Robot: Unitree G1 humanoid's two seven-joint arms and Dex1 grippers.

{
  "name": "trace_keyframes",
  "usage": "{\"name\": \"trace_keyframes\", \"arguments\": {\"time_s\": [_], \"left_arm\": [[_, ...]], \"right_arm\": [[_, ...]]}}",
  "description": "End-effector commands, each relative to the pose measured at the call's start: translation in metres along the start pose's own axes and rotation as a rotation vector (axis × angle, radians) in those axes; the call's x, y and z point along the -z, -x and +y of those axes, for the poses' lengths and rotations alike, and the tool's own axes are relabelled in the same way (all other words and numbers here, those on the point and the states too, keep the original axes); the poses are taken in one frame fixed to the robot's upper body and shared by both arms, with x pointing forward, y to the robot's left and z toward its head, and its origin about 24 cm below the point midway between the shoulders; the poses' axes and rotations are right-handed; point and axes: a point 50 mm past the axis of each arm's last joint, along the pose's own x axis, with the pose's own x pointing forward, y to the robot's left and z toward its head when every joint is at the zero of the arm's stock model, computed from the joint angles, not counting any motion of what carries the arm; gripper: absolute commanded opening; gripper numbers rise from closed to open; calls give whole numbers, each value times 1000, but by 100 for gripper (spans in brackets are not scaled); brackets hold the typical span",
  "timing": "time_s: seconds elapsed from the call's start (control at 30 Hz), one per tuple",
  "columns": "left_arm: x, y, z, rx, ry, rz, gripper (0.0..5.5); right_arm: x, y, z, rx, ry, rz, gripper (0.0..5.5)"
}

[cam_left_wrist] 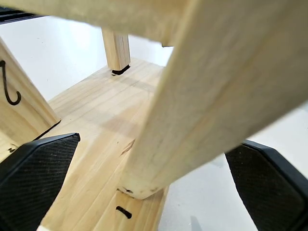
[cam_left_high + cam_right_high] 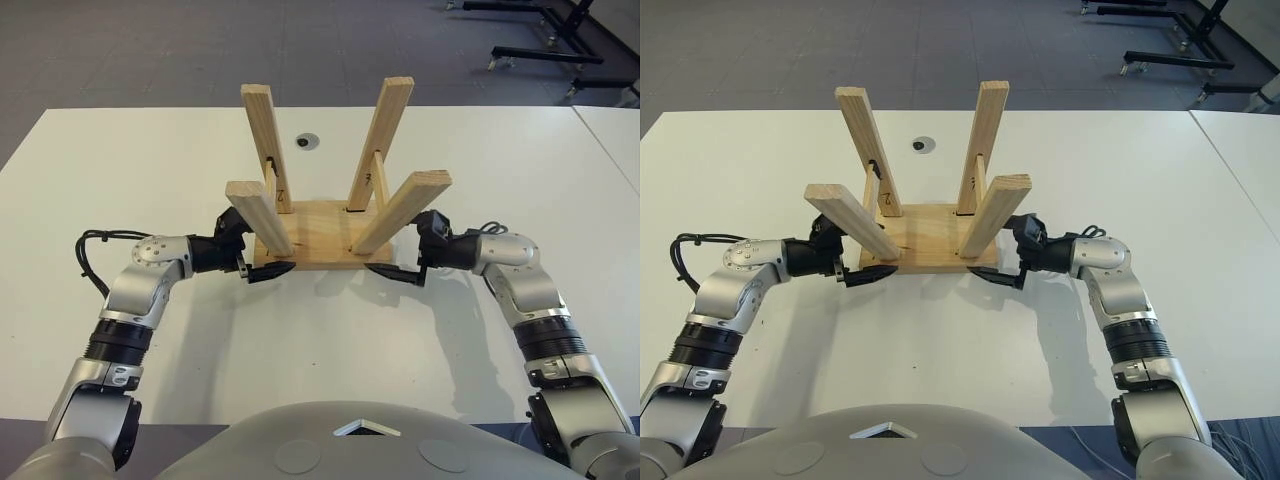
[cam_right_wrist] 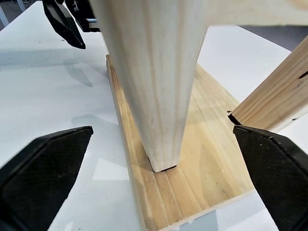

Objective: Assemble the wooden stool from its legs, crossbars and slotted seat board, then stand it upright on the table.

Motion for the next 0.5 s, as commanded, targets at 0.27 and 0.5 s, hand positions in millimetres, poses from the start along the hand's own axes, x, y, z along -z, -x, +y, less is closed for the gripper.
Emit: {"name": "trace_keyframes", "arguments": {"time_s": [0.27, 0.5], "left_arm": [[7, -3, 6, -3, -25, 55, 475], [6, -6, 3, 16, -25, 51, 379]], "right_arm": [[5, -10, 0, -28, 13, -1, 506], [8, -14, 1, -21, 34, 15, 393]]}}
